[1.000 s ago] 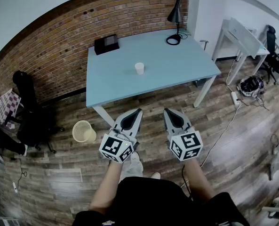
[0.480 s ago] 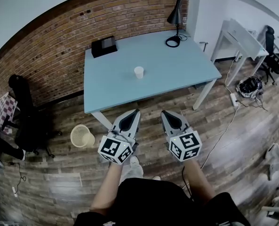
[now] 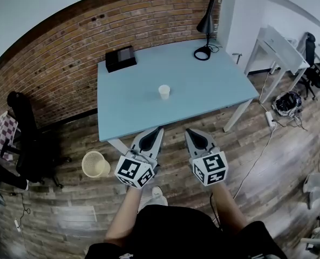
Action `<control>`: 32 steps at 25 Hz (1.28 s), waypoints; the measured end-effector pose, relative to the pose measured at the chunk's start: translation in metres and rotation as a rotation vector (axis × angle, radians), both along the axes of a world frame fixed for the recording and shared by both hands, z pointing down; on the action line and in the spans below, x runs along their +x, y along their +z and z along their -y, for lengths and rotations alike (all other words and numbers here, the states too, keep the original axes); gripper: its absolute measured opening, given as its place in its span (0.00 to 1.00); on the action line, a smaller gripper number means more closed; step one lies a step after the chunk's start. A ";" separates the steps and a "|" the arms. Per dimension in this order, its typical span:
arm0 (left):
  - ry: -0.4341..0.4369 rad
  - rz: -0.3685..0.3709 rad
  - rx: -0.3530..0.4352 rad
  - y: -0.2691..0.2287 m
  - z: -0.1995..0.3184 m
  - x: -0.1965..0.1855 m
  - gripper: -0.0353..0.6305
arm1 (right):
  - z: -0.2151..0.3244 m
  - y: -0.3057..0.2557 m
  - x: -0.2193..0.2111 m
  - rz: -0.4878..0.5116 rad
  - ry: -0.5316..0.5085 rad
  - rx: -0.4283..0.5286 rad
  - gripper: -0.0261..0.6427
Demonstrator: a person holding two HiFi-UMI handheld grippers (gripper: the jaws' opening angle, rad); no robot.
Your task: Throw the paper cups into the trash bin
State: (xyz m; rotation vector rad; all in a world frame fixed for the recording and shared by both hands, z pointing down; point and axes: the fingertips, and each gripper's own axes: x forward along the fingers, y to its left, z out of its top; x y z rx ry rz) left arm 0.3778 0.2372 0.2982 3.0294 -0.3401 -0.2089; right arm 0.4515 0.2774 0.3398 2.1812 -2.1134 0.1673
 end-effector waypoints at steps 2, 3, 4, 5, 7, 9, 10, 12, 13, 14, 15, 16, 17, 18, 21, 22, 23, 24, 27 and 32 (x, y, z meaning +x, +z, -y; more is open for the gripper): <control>-0.001 0.005 -0.006 0.004 0.014 0.001 0.06 | 0.013 0.006 -0.003 -0.024 -0.003 -0.021 0.05; 0.000 0.008 -0.010 0.006 0.021 0.001 0.06 | 0.020 0.008 -0.004 -0.018 -0.003 -0.024 0.05; 0.002 0.010 -0.014 0.007 0.028 0.001 0.06 | 0.026 0.009 -0.004 -0.007 0.001 -0.026 0.05; 0.005 0.011 -0.018 0.007 0.035 0.001 0.06 | 0.032 0.009 -0.003 0.002 0.006 -0.028 0.05; 0.014 0.011 -0.023 0.007 0.047 0.002 0.06 | 0.043 0.008 0.000 0.013 0.018 -0.032 0.05; 0.025 0.011 -0.029 0.007 0.059 0.002 0.06 | 0.054 0.006 0.002 0.020 0.032 -0.032 0.05; 0.031 0.010 -0.033 0.007 0.064 0.002 0.06 | 0.059 0.005 0.003 0.024 0.038 -0.031 0.05; 0.041 0.006 -0.035 0.007 0.075 0.001 0.06 | 0.069 0.003 0.002 0.026 0.047 -0.030 0.05; 0.045 0.001 -0.037 0.006 0.080 0.000 0.06 | 0.074 0.003 0.001 0.024 0.051 -0.032 0.05; 0.049 -0.005 -0.039 0.006 0.085 -0.001 0.06 | 0.079 0.004 0.000 0.021 0.052 -0.035 0.05; 0.053 -0.010 -0.040 0.005 0.090 -0.003 0.06 | 0.083 0.005 -0.001 0.020 0.053 -0.038 0.05; 0.055 -0.015 -0.042 0.006 0.095 -0.004 0.06 | 0.088 0.005 -0.003 0.021 0.053 -0.041 0.05; 0.055 -0.017 -0.043 0.006 0.099 -0.007 0.06 | 0.093 0.006 -0.004 0.022 0.052 -0.044 0.05; 0.055 -0.019 -0.044 0.007 0.105 -0.010 0.06 | 0.098 0.007 -0.006 0.023 0.052 -0.046 0.05; 0.055 -0.024 -0.059 0.010 0.121 -0.017 0.06 | 0.114 0.009 -0.009 0.017 0.059 -0.057 0.05; 0.057 -0.025 -0.066 0.011 0.126 -0.019 0.06 | 0.119 0.009 -0.011 0.015 0.060 -0.060 0.05; 0.059 -0.027 -0.072 0.013 0.131 -0.020 0.06 | 0.123 0.010 -0.012 0.014 0.060 -0.064 0.05; 0.063 -0.029 -0.077 0.014 0.135 -0.021 0.06 | 0.128 0.012 -0.014 0.012 0.061 -0.069 0.05; 0.083 -0.031 -0.080 0.015 0.141 -0.018 0.06 | 0.138 0.016 -0.017 0.007 0.066 -0.085 0.05; 0.098 -0.024 -0.096 0.025 0.150 -0.013 0.06 | 0.146 0.025 -0.014 0.006 0.081 -0.104 0.05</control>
